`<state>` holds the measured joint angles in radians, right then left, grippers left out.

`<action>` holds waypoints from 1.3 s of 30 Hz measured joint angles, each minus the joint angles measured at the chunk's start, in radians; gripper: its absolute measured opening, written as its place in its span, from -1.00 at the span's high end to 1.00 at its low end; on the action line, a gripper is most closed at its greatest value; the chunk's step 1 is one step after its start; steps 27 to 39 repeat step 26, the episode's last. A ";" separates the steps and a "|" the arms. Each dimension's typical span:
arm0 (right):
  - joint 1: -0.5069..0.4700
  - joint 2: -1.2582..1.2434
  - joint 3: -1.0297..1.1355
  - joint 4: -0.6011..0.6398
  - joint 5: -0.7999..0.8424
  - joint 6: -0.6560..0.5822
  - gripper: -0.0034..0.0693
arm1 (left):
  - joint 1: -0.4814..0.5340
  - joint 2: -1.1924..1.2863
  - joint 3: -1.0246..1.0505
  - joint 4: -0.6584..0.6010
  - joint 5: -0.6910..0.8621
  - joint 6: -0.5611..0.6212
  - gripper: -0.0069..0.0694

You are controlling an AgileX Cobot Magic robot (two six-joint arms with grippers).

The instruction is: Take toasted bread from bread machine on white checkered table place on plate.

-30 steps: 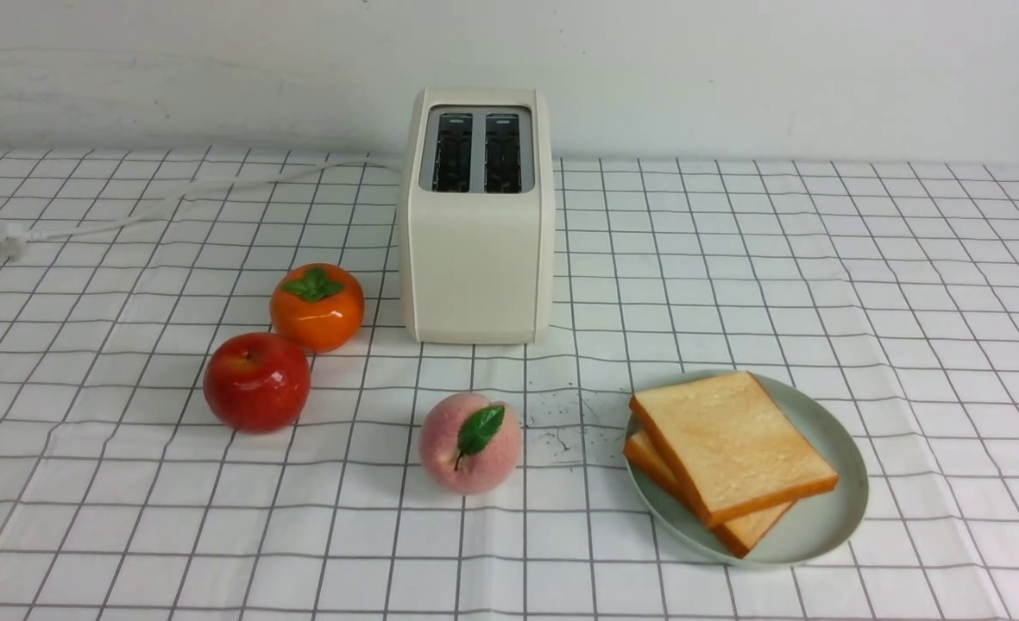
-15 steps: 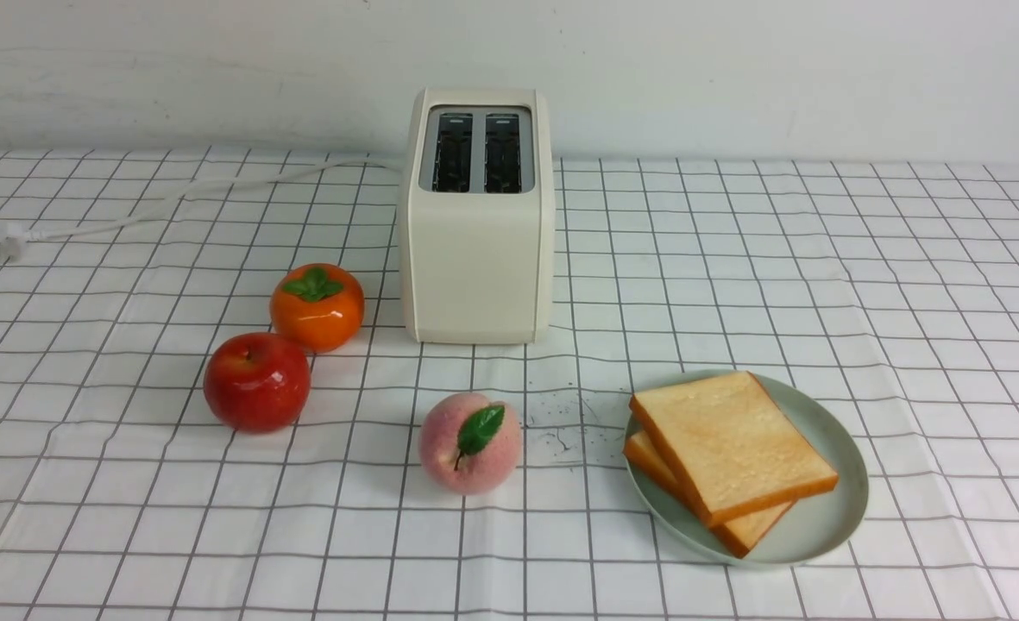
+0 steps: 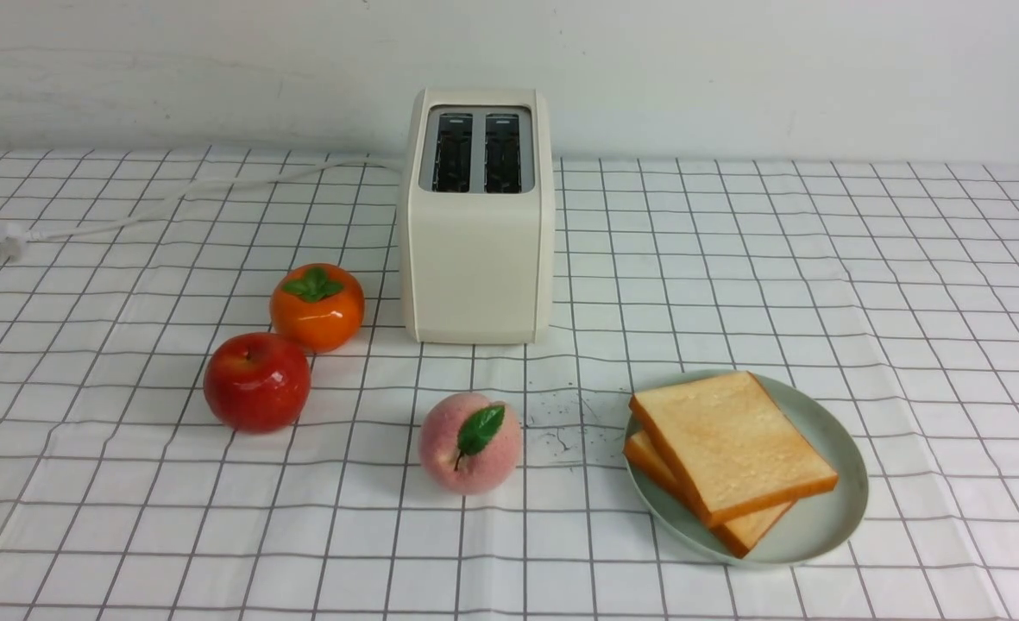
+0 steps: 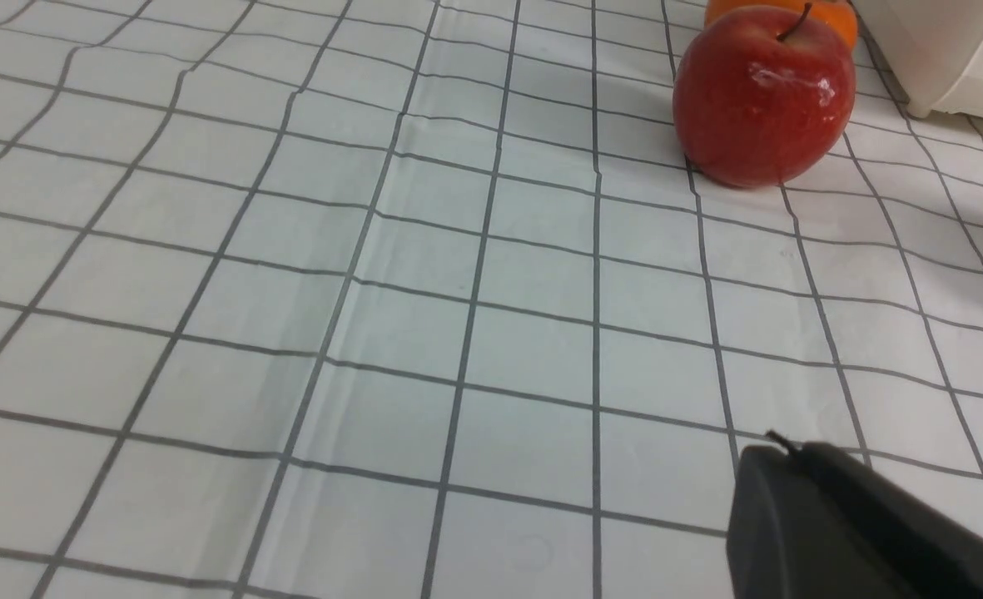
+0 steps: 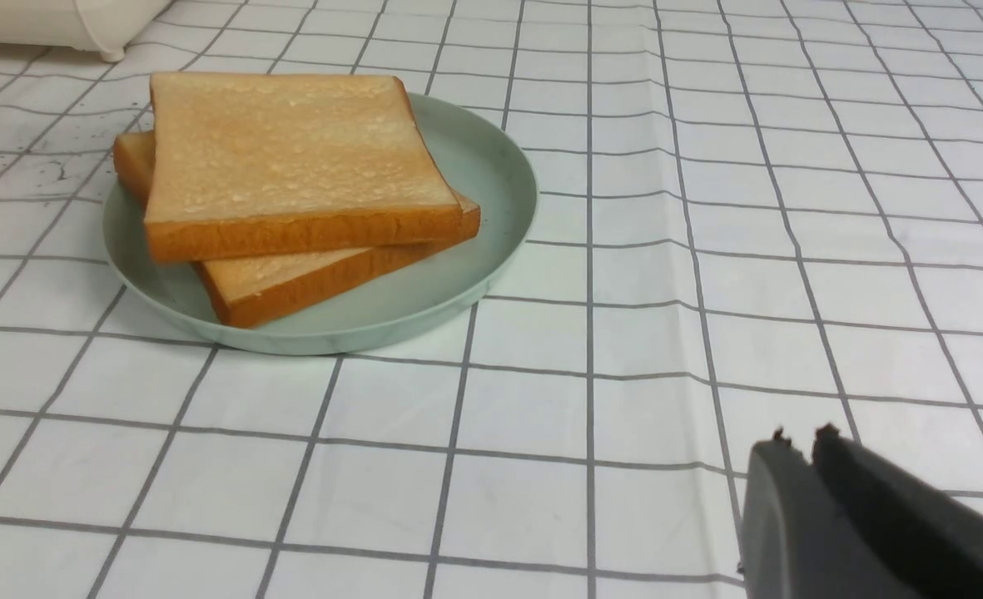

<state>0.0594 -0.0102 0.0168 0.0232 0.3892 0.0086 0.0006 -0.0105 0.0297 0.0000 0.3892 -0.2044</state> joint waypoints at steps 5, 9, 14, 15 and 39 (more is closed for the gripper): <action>0.000 0.000 0.000 0.000 0.000 0.000 0.77 | 0.000 0.000 0.000 0.000 0.000 0.000 0.85; 0.000 0.000 0.000 0.000 0.000 0.000 0.77 | 0.000 0.000 0.000 0.000 0.000 0.000 0.85; 0.000 0.000 0.000 0.000 0.000 0.000 0.77 | 0.000 0.000 0.000 0.000 0.000 0.000 0.85; 0.000 0.000 0.000 0.000 0.000 0.000 0.77 | 0.000 0.000 0.000 0.000 0.000 0.000 0.85; 0.000 0.000 0.000 0.000 0.000 0.000 0.77 | 0.000 0.000 0.000 0.000 0.000 0.000 0.82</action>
